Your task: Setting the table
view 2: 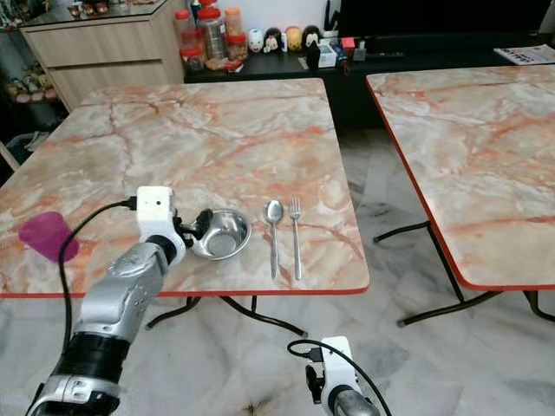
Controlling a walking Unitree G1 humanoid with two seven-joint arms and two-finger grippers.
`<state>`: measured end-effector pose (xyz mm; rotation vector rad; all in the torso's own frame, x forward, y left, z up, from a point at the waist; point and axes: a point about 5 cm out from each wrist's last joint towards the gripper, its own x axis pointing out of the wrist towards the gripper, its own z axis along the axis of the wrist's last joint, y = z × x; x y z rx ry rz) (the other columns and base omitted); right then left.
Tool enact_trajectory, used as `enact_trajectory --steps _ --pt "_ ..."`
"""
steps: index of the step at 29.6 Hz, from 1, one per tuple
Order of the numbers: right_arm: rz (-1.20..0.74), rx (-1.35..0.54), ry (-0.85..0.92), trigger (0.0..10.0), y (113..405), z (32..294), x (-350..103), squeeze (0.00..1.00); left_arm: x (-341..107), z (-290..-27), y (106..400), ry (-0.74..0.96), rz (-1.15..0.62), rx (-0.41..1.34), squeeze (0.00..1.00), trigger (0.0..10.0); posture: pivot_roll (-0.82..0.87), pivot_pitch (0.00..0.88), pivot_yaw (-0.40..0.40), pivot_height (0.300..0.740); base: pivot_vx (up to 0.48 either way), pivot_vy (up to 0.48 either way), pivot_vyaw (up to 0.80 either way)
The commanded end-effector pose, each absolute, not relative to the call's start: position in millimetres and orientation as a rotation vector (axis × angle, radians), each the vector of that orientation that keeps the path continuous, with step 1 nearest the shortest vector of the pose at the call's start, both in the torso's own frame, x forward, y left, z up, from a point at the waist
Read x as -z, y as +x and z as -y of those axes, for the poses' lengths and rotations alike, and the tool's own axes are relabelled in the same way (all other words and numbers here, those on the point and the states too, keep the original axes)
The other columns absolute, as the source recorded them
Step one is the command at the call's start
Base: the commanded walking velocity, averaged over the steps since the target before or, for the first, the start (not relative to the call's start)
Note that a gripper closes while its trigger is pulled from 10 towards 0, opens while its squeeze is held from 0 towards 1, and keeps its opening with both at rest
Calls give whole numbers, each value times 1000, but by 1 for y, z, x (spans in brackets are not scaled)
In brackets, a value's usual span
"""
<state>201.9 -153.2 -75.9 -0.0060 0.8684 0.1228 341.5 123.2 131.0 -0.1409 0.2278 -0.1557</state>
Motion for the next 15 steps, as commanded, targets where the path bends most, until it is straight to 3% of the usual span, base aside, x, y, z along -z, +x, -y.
enact_trajectory --steps 1,2,8,9,15 --pt "-878 -124 1 10000 201 151 77 0 -133 -123 346 -163 -227 147 596 10000 29 24 48 740 0 0 0" --pt "-877 -124 1 10000 201 151 77 0 -134 -122 348 -163 -224 139 1000 10000 29 24 48 740 0 0 0" --pt "-879 -122 1 10000 201 152 77 0 -141 -121 355 -202 -196 113 1000 10000 24 24 47 740 0 0 0" --pt "-879 -122 1 10000 201 152 77 0 -142 -121 356 -207 -195 110 20 10000 25 24 46 740 0 0 0" --pt "-879 -124 0 10000 201 152 77 0 -132 -123 356 -187 -251 110 0 10000 24 23 47 740 0 0 0"
